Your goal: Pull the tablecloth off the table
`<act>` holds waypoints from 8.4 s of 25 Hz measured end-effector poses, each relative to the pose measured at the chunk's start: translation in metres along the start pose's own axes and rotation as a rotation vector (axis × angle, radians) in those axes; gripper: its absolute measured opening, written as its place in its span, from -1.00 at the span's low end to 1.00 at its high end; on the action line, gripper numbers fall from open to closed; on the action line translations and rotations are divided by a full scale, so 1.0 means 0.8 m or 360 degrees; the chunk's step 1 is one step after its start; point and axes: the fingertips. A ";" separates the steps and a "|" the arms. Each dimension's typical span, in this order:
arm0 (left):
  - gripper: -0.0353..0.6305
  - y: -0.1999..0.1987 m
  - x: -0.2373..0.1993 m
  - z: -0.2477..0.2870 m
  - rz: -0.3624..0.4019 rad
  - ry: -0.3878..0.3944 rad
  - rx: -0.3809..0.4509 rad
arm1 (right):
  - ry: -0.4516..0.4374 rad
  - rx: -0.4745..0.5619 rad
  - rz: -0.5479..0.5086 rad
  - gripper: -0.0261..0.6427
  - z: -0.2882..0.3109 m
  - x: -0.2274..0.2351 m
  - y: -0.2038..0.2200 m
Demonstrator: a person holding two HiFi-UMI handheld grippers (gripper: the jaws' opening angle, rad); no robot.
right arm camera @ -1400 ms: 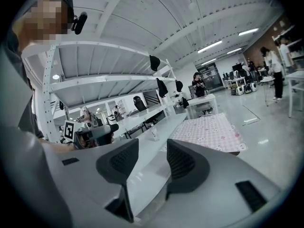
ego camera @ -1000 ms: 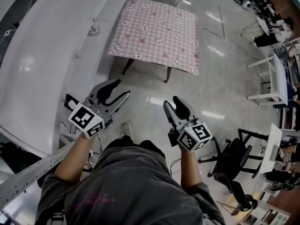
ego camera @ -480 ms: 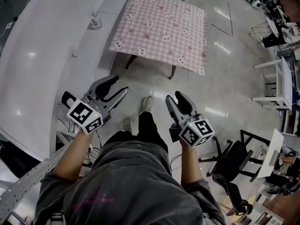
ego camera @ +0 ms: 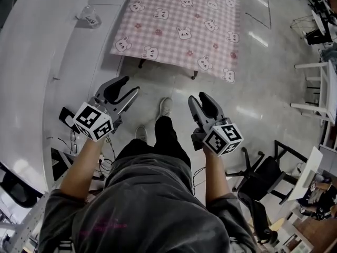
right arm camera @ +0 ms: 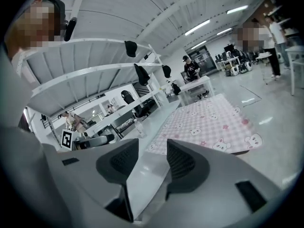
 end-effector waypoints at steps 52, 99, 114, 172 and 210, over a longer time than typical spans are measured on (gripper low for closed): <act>-0.23 0.260 -0.276 0.228 -0.1131 -0.0402 -0.0097 | 0.0074 0.0001 0.0920 -0.42 0.164 0.358 0.133; -0.89 0.221 -0.243 0.234 -0.0843 0.0300 0.0561 | -0.0101 0.0639 0.0513 -0.91 0.159 0.354 0.124; -0.89 0.205 -0.216 0.222 -0.0672 0.0474 0.0608 | -0.0072 0.0807 0.0402 -0.91 0.121 0.332 0.122; -0.89 0.166 -0.220 0.259 -0.0769 0.0968 0.0906 | -0.0178 0.1051 0.0196 -0.91 0.123 0.330 0.090; -0.89 0.153 -0.193 0.183 -0.0599 0.1065 0.0892 | -0.0133 0.1249 0.0114 -0.91 0.071 0.252 0.110</act>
Point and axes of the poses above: the fingertips, and each gripper's own axes: z forward along the fingers, x to its right, y out of its underside, and after that the axes turned 2 degrees about -x, right-handed
